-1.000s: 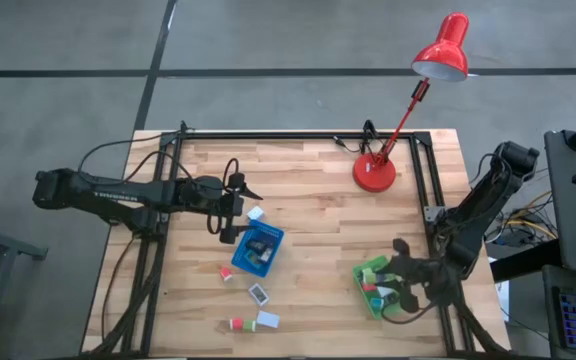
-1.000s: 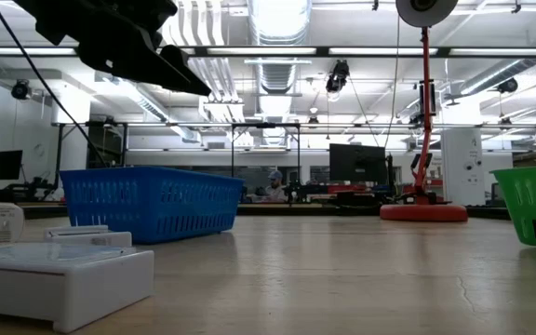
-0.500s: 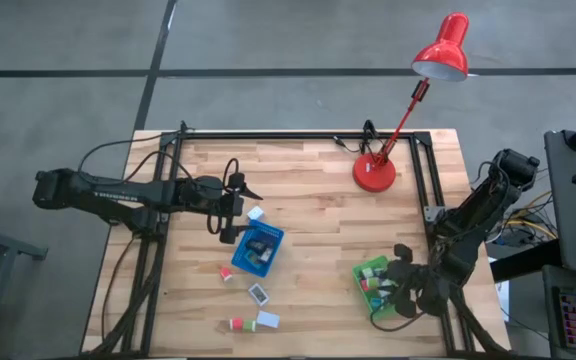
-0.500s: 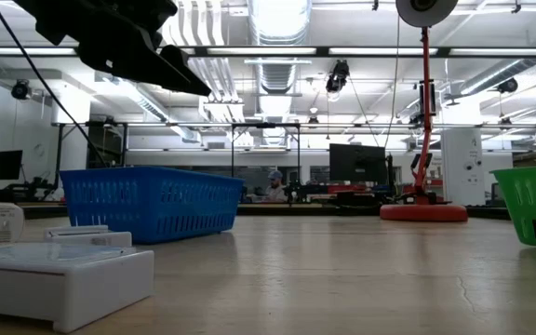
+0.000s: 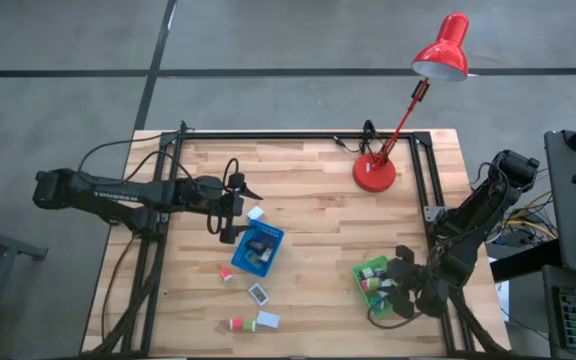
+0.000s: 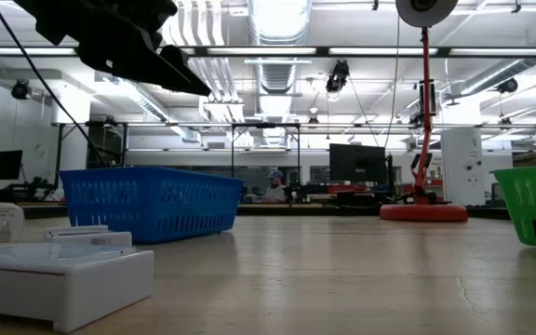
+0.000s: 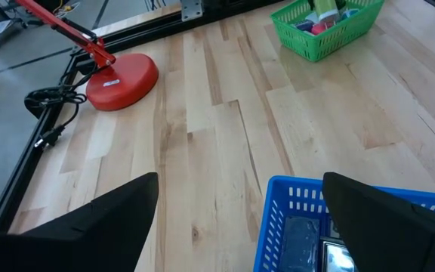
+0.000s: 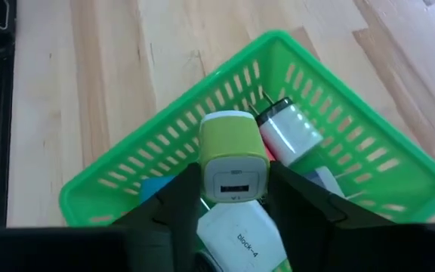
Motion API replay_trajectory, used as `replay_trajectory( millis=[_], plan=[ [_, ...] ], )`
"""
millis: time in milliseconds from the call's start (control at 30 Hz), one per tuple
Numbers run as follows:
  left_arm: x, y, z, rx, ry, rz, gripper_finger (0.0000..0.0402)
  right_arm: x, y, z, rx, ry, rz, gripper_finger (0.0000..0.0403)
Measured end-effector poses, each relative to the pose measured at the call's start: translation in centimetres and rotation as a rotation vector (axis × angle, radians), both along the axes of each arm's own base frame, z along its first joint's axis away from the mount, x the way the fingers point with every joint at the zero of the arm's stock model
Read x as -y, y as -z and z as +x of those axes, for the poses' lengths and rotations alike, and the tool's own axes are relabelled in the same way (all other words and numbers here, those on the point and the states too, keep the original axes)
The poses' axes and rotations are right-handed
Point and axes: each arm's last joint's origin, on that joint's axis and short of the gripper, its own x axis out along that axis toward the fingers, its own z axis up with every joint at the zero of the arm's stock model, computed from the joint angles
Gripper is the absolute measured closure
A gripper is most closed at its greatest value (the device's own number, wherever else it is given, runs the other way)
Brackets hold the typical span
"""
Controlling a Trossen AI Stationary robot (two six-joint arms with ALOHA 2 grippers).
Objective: Pick & Place Office items
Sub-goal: Put the top green charger adapter into the green bin, then put the top pink white charger adapter into the green bin
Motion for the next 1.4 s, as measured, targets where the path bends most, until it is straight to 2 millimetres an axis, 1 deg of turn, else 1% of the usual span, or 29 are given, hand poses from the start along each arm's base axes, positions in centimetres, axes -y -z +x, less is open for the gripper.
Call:
replay_trajectory(
  millis=[67, 167, 400, 533, 967, 1167, 1400],
  plan=[
    [0.0, 0.0, 0.0, 0.0, 0.0, 0.0, 0.0025, 0.0, 0.0, 0.0, -0.005, 0.012, 0.009, 0.0228],
    [0.0, 0.0, 0.0, 0.0, 0.0, 0.0, 0.0025, 0.0, 0.0, 0.0, -0.004, 0.032, 0.027, 0.0211],
    [0.0, 0.0, 0.0, 0.0, 0.0, 0.0, 0.0025, -0.2, -0.3, 0.2, 0.021, 0.037, 0.033, 0.0204],
    [0.0, 0.0, 0.0, 0.0, 0.0, 0.0, 0.0025, -0.3, -0.9, 0.5, 0.085, 0.036, -0.006, 0.0203],
    [0.0, 0.1, -0.1, -0.012, -0.005, -0.01, 0.0025, -0.8, -2.6, 1.6, 0.377, 0.002, -0.279, 0.0202],
    [0.0, 0.1, -0.1, -0.012, -0.014, -0.026, 0.0025, -0.4, -2.8, 2.0, 0.429, 0.034, -0.381, 0.0202],
    [0.0, 0.3, -0.2, -0.042, -0.031, -0.053, 0.0025, 0.8, -3.0, 3.3, 0.443, 0.111, -0.479, 0.0202]
  ],
)
